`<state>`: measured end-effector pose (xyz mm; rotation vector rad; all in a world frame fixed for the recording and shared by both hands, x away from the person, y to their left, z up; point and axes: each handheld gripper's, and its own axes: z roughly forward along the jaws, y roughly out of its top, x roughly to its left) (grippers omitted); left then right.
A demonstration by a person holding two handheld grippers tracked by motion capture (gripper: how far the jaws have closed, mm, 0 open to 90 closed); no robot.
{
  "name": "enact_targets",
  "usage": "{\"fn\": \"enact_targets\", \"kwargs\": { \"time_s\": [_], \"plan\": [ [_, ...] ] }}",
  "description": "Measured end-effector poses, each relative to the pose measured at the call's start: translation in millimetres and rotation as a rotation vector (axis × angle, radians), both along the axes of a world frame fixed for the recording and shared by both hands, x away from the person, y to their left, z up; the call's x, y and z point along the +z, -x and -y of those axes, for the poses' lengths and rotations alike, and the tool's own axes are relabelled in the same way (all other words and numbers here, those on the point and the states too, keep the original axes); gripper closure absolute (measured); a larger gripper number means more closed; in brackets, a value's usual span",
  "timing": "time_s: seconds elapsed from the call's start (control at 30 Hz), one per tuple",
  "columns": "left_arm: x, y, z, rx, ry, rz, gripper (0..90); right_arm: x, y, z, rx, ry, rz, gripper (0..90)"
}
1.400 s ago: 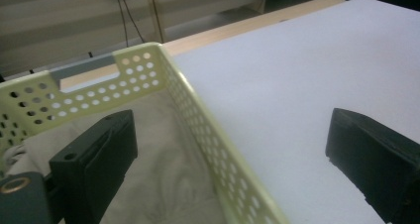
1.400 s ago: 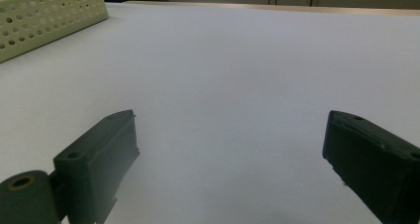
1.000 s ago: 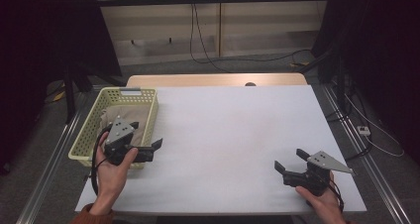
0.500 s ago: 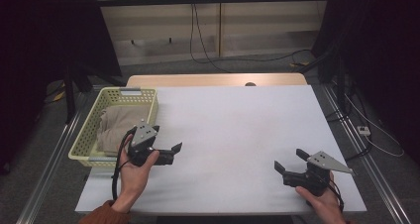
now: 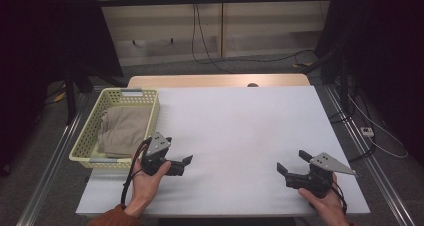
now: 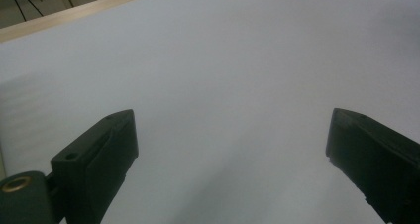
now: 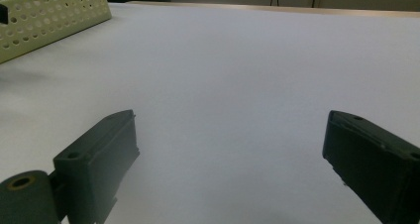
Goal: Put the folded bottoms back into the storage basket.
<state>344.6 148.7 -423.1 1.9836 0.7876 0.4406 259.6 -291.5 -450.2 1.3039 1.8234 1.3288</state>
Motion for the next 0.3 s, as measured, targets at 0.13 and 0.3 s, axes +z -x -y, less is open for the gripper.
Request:
{"fn": "enact_targets", "kwargs": {
  "time_s": [0.13,0.3],
  "plan": [
    [-3.1,5.4,-0.7,0.004,-0.01,0.003,5.9,0.4,0.5,0.5,0.003,0.003,0.004,6.4],
    [-3.7,4.6,-1.1,0.018,0.008,-0.007,5.7,0.2,0.2,0.2,0.001,0.0,0.001,6.4]
  ]
}}
